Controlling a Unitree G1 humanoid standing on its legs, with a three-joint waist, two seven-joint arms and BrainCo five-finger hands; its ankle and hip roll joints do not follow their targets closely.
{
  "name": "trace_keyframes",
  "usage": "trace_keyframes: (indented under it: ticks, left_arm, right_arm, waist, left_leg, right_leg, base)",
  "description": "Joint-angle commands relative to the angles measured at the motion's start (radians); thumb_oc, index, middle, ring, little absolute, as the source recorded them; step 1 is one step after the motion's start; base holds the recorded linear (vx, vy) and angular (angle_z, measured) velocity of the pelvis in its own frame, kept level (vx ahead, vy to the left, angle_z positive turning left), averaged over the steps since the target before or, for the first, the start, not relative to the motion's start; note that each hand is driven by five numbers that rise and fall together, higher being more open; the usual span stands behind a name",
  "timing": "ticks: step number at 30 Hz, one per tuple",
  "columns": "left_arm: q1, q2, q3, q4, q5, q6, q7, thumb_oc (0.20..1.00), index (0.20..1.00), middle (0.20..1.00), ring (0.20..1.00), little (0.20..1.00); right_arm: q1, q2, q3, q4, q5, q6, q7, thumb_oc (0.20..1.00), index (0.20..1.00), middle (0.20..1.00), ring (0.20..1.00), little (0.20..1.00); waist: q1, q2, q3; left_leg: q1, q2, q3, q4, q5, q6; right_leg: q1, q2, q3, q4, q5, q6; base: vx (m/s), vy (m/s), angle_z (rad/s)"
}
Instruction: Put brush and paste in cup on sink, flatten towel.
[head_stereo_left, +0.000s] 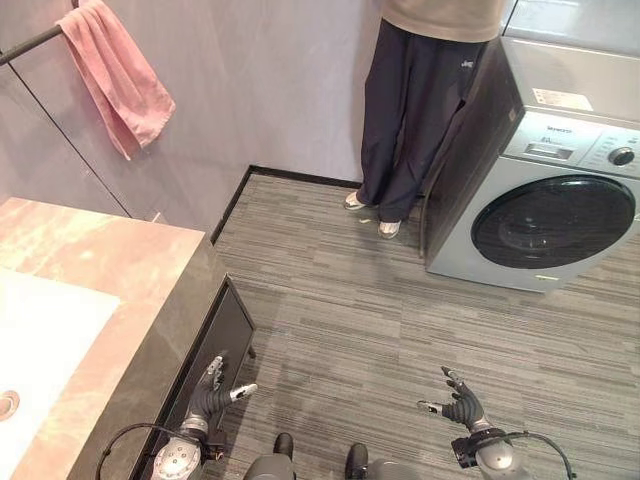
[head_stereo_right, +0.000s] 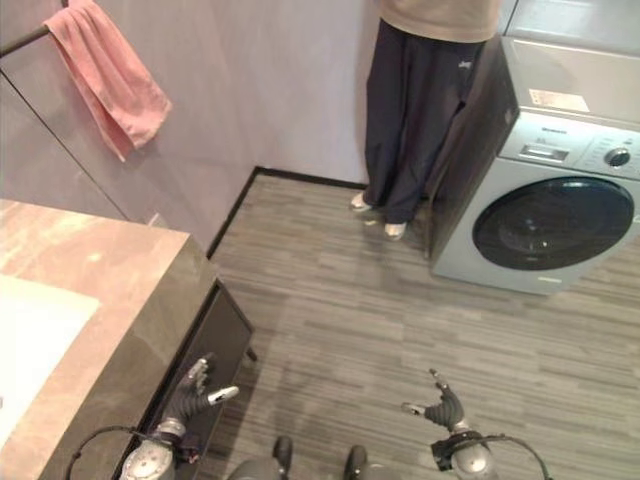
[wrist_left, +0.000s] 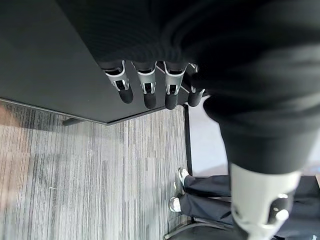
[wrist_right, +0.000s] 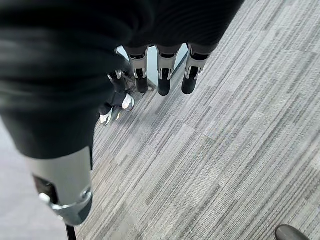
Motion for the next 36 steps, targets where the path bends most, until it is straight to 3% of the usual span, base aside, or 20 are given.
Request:
trace_keyframes:
  ticks: [1, 3, 5, 9, 10, 14, 17, 19, 21, 24, 26, 27, 32, 34, 35, 36]
  left_arm:
    - [-0.039, 0.026, 0.001, -0.041, 0.022, -0.022, 0.028, 1.0, 1.0, 1.0, 1.0, 1.0]
    - [-0.051, 0.027, -0.006, -0.04, 0.025, -0.024, 0.033, 1.0, 1.0, 1.0, 1.0, 1.0]
    - [-0.055, 0.028, -0.008, -0.022, 0.029, -0.028, 0.039, 1.0, 1.0, 1.0, 1.0, 1.0]
    - [-0.046, 0.033, 0.001, -0.018, 0.045, -0.033, 0.049, 1.0, 1.0, 1.0, 1.0, 1.0]
    - [-0.037, 0.037, 0.014, -0.02, 0.063, -0.033, 0.054, 1.0, 1.0, 1.0, 1.0, 1.0]
    - [-0.023, 0.049, 0.036, -0.041, 0.061, -0.038, 0.059, 1.0, 1.0, 1.0, 1.0, 1.0]
    - [-0.003, 0.066, 0.055, -0.07, 0.047, -0.039, 0.053, 1.0, 1.0, 1.0, 1.0, 1.0]
    - [0.006, 0.076, 0.066, -0.089, 0.035, -0.039, 0.05, 1.0, 1.0, 1.0, 1.0, 1.0]
    - [0.008, 0.081, 0.068, -0.093, 0.032, -0.039, 0.047, 1.0, 1.0, 1.0, 1.0, 1.0]
    - [0.018, 0.092, 0.066, -0.108, 0.035, -0.038, 0.039, 1.0, 1.0, 1.0, 1.0, 1.0]
    - [0.016, 0.108, 0.059, -0.116, 0.049, -0.031, 0.034, 1.0, 1.0, 1.0, 1.0, 1.0]
    - [0.014, 0.116, 0.055, -0.121, 0.056, -0.029, 0.033, 1.0, 1.0, 1.0, 1.0, 1.0]
    - [0.022, 0.129, 0.058, -0.137, 0.061, -0.021, 0.029, 1.0, 1.0, 1.0, 1.0, 1.0]
    - [0.024, 0.132, 0.058, -0.153, 0.068, -0.014, 0.027, 1.0, 1.0, 1.0, 1.0, 1.0]
    - [0.022, 0.135, 0.056, -0.161, 0.075, -0.014, 0.025, 1.0, 1.0, 1.0, 1.0, 1.0]
    - [0.018, 0.132, 0.053, -0.154, 0.08, -0.018, 0.026, 1.0, 1.0, 1.0, 1.0, 1.0]
  right_arm:
    - [-0.02, -0.036, -0.036, -0.075, 0.034, -0.03, 0.0, 1.0, 1.0, 1.0, 1.0, 1.0]
    - [-0.019, -0.046, -0.044, -0.092, 0.037, -0.03, -0.004, 1.0, 1.0, 1.0, 1.0, 1.0]
    - [-0.022, -0.051, -0.049, -0.089, 0.031, -0.028, -0.009, 1.0, 1.0, 1.0, 1.0, 1.0]
    - [-0.021, -0.04, -0.035, -0.08, 0.013, -0.029, -0.016, 1.0, 1.0, 1.0, 1.0, 1.0]
    - [-0.025, -0.032, -0.016, -0.089, -0.002, -0.027, -0.01, 1.0, 1.0, 1.0, 1.0, 1.0]
    - [-0.037, -0.001, 0.001, -0.077, -0.019, -0.024, 0.001, 1.0, 1.0, 1.0, 1.0, 1.0]
    - [-0.046, 0.016, -0.004, -0.088, -0.013, -0.018, 0.01, 1.0, 1.0, 1.0, 1.0, 1.0]
    - [-0.056, 0.028, -0.005, -0.1, -0.008, -0.021, 0.016, 1.0, 1.0, 1.0, 1.0, 1.0]
    - [-0.058, 0.03, -0.005, -0.107, -0.009, -0.02, 0.018, 1.0, 1.0, 1.0, 1.0, 1.0]
    - [-0.058, 0.04, -0.006, -0.118, -0.007, -0.018, 0.026, 1.0, 1.0, 1.0, 1.0, 1.0]
    - [-0.055, 0.049, 0.0, -0.127, -0.005, -0.015, 0.039, 1.0, 1.0, 1.0, 1.0, 1.0]
    - [-0.056, 0.049, 0.003, -0.125, -0.009, -0.012, 0.044, 1.0, 1.0, 1.0, 1.0, 1.0]
    - [-0.06, 0.048, 0.001, -0.132, -0.009, -0.008, 0.043, 1.0, 1.0, 1.0, 1.0, 1.0]
    - [-0.063, 0.05, -0.006, -0.134, -0.003, -0.009, 0.034, 1.0, 1.0, 1.0, 1.0, 1.0]
    - [-0.063, 0.046, -0.01, -0.143, -0.004, -0.01, 0.033, 1.0, 1.0, 1.0, 1.0, 1.0]
    - [-0.061, 0.042, -0.01, -0.147, -0.002, -0.014, 0.036, 1.0, 1.0, 1.0, 1.0, 1.0]
  waist:
    - [0.0, -0.054, 0.025]
    - [0.01, -0.059, 0.047]
    - [0.019, -0.071, 0.048]
    - [0.049, -0.066, 0.043]
    - [0.07, -0.063, 0.033]
    - [0.086, -0.086, -0.006]
    - [0.098, -0.106, -0.024]
    - [0.109, -0.126, -0.028]
    - [0.114, -0.129, -0.03]
    - [0.12, -0.144, -0.038]
    - [0.117, -0.148, -0.04]
    - [0.114, -0.142, -0.037]
    - [0.111, -0.121, -0.028]
    - [0.101, -0.097, -0.018]
    - [0.089, -0.09, -0.014]
    - [0.073, -0.08, -0.007]
  left_leg:
    - [-0.002, -0.082, 0.034, 0.19, -0.025, 0.012]
    - [-0.065, -0.068, 0.045, 0.227, 0.01, 0.007]
    - [-0.148, -0.086, 0.059, 0.165, -0.011, 0.02]
    - [-0.216, -0.085, 0.063, 0.002, 0.122, 0.008]
    - [-0.224, -0.076, 0.098, -0.086, 0.176, 0.006]
    - [-0.19, -0.088, 0.074, -0.065, 0.156, 0.036]
    - [-0.192, -0.098, 0.094, -0.003, 0.104, 0.057]
    - [-0.196, -0.115, 0.112, 0.062, 0.047, 0.075]
    - [-0.194, -0.117, 0.117, 0.065, 0.032, 0.08]
    - [-0.181, -0.139, 0.118, 0.087, -0.008, 0.099]
    - [-0.149, -0.165, 0.1, 0.096, -0.042, 0.118]
    - [-0.123, -0.178, 0.08, 0.095, -0.056, 0.13]
    - [-0.064, -0.189, 0.044, 0.085, -0.068, 0.15]
    - [-0.043, -0.183, 0.023, 0.089, -0.066, 0.156]
    - [-0.025, -0.183, 0.007, 0.077, -0.067, 0.157]
    - [0.0, -0.176, -0.004, 0.066, -0.06, 0.154]
  right_leg:
    - [0.067, 0.014, 0.072, -0.09, 0.042, 0.036]
    - [0.1, 0.013, 0.066, -0.108, 0.035, 0.027]
    - [0.131, 0.002, 0.075, -0.13, 0.027, 0.036]
    - [0.186, 0.037, 0.115, -0.154, 0.013, 0.039]
    - [0.227, 0.055, 0.152, -0.162, -0.007, 0.044]
    - [0.264, 0.022, 0.176, -0.148, -0.028, 0.071]
    - [0.261, -0.012, 0.191, -0.115, -0.023, 0.094]
    - [0.25, -0.043, 0.192, -0.062, 0.038, 0.125]
    - [0.248, -0.05, 0.194, -0.056, 0.052, 0.132]
    - [0.244, -0.081, 0.192, -0.012, 0.118, 0.161]
    - [0.212, -0.103, 0.191, 0.092, 0.217, 0.183]
    - [0.185, -0.106, 0.195, 0.159, 0.268, 0.185]
    - [0.125, -0.128, 0.164, 0.285, 0.346, 0.184]
    - [0.084, -0.104, 0.156, 0.345, 0.333, 0.178]
    - [0.04, -0.074, 0.175, 0.355, 0.295, 0.171]
    - [-0.023, -0.038, 0.166, 0.349, 0.21, 0.148]
  base:
    - [0.03, -0.088, 0.43]
    - [0.13, -0.12, 0.26]
    - [0.23, -0.019, 0.16]
    - [0.29, 0.059, -0.09]
    - [0.46, 0.167, -0.51]
    - [0.34, 0.169, -0.69]
    - [0.27, 0.226, -0.6]
    - [0.2, 0.206, -0.08]
    - [0.1, 0.121, -0.1]
    - [0.16, 0.181, -0.25]
    - [0.24, 0.287, 0.38]
    - [0.22, 0.253, 0.35]
    - [0.12, 0.137, 0.17]
    - [0.13, 0.141, 0.02]
    - [0.18, 0.131, 0.1]
    - [0.21, 0.144, 0.26]
